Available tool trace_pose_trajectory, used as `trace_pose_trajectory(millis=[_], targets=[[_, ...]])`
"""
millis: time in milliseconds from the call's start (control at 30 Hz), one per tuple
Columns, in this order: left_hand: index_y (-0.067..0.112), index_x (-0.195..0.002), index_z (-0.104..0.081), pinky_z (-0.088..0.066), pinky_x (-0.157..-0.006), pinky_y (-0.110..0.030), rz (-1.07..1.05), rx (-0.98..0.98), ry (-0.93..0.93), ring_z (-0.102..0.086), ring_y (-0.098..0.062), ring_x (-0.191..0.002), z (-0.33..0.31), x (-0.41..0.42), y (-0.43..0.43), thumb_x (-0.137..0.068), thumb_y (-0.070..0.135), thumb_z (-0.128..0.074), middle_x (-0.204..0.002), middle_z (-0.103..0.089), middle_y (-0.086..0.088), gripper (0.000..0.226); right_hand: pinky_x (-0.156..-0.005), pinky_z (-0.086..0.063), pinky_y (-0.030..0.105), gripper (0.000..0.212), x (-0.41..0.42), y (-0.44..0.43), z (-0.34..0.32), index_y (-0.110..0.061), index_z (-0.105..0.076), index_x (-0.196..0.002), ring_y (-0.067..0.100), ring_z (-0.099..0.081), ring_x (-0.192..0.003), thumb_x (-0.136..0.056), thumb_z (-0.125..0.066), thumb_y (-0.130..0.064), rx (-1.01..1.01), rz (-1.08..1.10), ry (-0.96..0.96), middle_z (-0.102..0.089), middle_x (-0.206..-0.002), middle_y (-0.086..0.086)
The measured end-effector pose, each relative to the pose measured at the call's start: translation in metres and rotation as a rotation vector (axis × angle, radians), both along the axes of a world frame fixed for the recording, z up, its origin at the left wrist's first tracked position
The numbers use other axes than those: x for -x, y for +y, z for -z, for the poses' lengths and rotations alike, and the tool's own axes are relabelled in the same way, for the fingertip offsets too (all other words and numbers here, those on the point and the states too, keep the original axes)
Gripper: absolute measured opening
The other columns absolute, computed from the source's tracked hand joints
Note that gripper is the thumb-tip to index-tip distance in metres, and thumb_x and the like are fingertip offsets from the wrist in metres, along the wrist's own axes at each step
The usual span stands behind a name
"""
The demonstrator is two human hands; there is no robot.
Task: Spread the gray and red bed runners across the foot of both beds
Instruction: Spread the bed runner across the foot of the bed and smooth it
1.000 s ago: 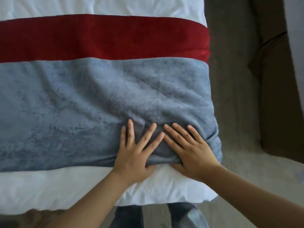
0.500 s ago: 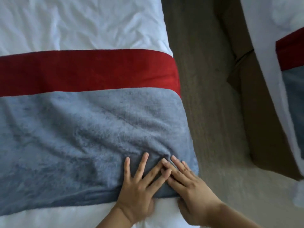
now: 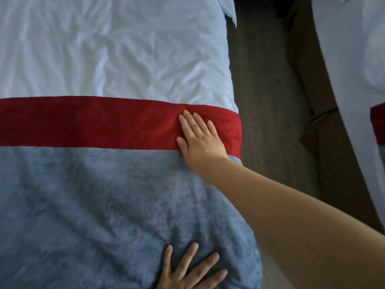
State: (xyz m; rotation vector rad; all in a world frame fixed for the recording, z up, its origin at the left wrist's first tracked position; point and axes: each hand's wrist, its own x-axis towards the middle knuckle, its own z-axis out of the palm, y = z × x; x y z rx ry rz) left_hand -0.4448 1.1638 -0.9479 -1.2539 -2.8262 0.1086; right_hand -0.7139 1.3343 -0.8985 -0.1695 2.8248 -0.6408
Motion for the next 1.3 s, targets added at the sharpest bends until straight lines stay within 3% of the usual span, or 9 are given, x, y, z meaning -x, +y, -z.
trace_pose_trajectory(millis=[333,533,700,833,933,1000,1100,1167,1300], targets=[[0.048,-0.154,-0.035,-0.004,-0.117,-0.074,-0.035,-0.103,-0.185,-0.022,-0.029,-0.156,-0.001,-0.004,-0.005,-0.086,0.08,-0.041,-0.165,-0.031,0.017,0.076,-0.124,0.007,0.046,0.067,0.031,-0.006,0.012,-0.028,0.006,-0.16,0.012,0.01,-0.154,-0.105,-0.027,-0.045,-0.042,0.042,-0.011,0.009,-0.168,-0.01],[0.047,-0.155,-0.033,-0.006,-0.119,-0.073,-0.04,-0.078,-0.18,-0.02,-0.029,-0.156,-0.003,-0.004,-0.006,-0.075,0.078,-0.064,-0.167,-0.027,0.016,0.091,-0.124,0.007,0.047,0.079,0.033,-0.012,0.015,-0.026,0.012,-0.159,0.014,0.016,-0.153,-0.102,-0.039,-0.041,-0.023,0.086,-0.005,0.016,-0.167,-0.008],[0.044,-0.157,-0.032,-0.008,-0.116,-0.075,-0.015,-0.172,-0.328,-0.022,-0.031,-0.156,-0.025,0.0,0.0,-0.086,0.082,-0.03,-0.168,-0.027,0.012,0.08,-0.123,0.011,0.043,0.089,0.037,-0.019,0.017,-0.012,0.013,-0.158,0.021,0.026,-0.151,-0.099,-0.046,-0.042,-0.065,0.186,-0.031,0.029,-0.164,0.004],[0.044,-0.154,-0.032,-0.005,-0.114,-0.078,-0.154,-0.261,-0.302,-0.016,-0.027,-0.158,-0.038,0.074,0.022,-0.088,0.071,-0.046,-0.169,-0.024,0.008,0.072,-0.123,0.01,0.044,0.084,0.038,-0.021,0.017,-0.013,0.0,-0.159,0.021,0.024,-0.152,-0.097,-0.052,-0.036,-0.011,0.215,-0.01,0.024,-0.165,0.004],[0.041,-0.14,-0.042,0.003,-0.114,-0.078,-0.281,-0.208,-0.257,-0.011,-0.034,-0.158,-0.038,0.131,0.044,-0.081,0.071,-0.052,-0.164,-0.035,0.005,0.066,-0.125,0.002,0.047,0.073,0.042,-0.02,0.011,-0.016,-0.023,-0.152,0.023,0.01,-0.155,-0.092,-0.063,-0.029,0.099,0.229,0.013,0.006,-0.168,0.007],[0.04,-0.139,-0.042,0.003,-0.113,-0.079,-0.303,-0.167,-0.263,-0.009,-0.037,-0.158,-0.033,0.138,0.051,-0.082,0.073,-0.05,-0.163,-0.036,0.003,0.067,-0.122,-0.02,0.051,0.062,0.043,-0.015,0.004,-0.016,-0.038,-0.14,0.027,-0.019,-0.149,-0.088,-0.07,-0.024,0.124,0.233,0.089,-0.026,-0.157,0.011],[0.044,-0.151,-0.033,0.0,-0.112,-0.081,-0.322,-0.118,-0.265,-0.006,-0.036,-0.158,-0.031,0.132,0.052,-0.084,0.076,-0.047,-0.17,-0.023,0.006,0.075,-0.088,-0.05,0.042,0.04,0.042,-0.004,-0.008,-0.014,-0.049,-0.131,0.028,-0.042,-0.12,-0.093,-0.063,-0.014,-0.02,0.187,0.205,-0.047,-0.128,0.01],[0.048,-0.156,-0.026,-0.001,-0.112,-0.081,-0.327,-0.097,-0.27,-0.003,-0.037,-0.158,-0.035,0.133,0.052,-0.085,0.077,-0.044,-0.172,-0.014,0.007,0.079,-0.07,-0.048,0.041,0.026,0.05,0.001,-0.015,-0.012,-0.057,-0.121,0.029,-0.044,-0.115,-0.096,-0.055,-0.009,-0.058,0.172,0.187,-0.051,-0.121,0.009],[0.046,-0.157,-0.029,0.0,-0.113,-0.079,-0.334,-0.122,-0.238,-0.001,-0.04,-0.158,-0.043,0.141,0.059,-0.082,0.082,-0.043,-0.172,-0.01,0.007,0.085,-0.066,-0.038,0.028,0.024,0.087,0.005,-0.046,-0.017,-0.067,-0.093,0.025,-0.053,-0.097,-0.095,-0.045,-0.006,0.117,0.387,0.134,-0.055,-0.108,0.005]])
